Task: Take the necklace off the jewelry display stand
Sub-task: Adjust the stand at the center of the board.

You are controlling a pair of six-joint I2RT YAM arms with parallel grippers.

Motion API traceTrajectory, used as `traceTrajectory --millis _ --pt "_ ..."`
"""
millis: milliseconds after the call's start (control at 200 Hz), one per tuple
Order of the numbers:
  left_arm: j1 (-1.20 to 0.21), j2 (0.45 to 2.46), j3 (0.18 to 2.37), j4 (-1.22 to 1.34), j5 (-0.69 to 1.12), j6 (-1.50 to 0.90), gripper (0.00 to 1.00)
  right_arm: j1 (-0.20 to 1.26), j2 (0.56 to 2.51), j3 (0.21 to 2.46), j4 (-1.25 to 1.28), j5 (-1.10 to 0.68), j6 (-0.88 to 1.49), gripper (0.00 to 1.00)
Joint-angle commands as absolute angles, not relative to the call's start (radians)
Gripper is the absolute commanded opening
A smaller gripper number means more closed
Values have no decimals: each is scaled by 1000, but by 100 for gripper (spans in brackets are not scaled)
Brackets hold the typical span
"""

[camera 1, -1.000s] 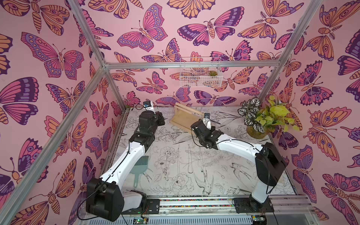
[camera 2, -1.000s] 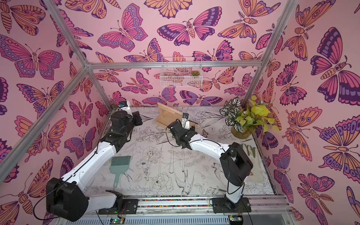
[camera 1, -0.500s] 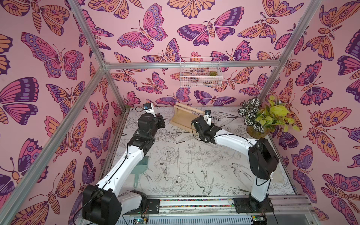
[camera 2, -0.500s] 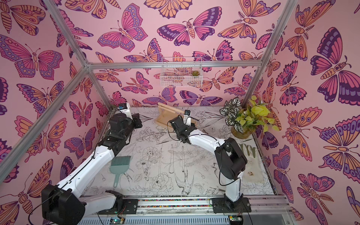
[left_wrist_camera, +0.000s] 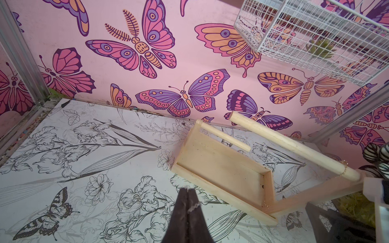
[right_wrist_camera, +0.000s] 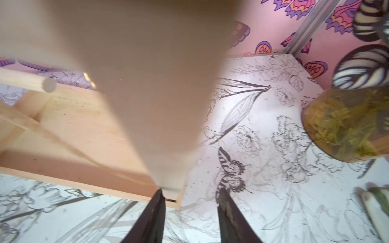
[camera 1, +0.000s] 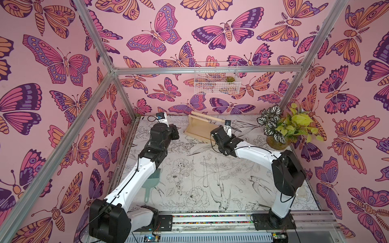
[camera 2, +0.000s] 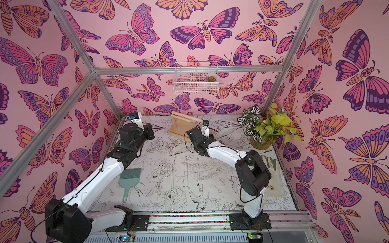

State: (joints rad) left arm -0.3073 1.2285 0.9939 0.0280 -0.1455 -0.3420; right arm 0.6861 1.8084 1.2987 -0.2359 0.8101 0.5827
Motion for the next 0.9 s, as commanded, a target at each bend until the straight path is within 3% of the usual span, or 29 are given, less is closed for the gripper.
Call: traceTrajectory --millis 0,461,676,896 --pt "-310 1228 976 23 -137 -339 0 635 1757 1275 -248 801 585 46" --pt "-316 1227 960 25 -128 -340 0 508 1694 1230 -237 692 555 47" --pt "-368 1248 971 -6 -22 -364 0 507 1522 1154 -294 420 513 50" --pt "-502 1243 989 -61 198 -342 0 505 1274 996 -342 -104 323 50"
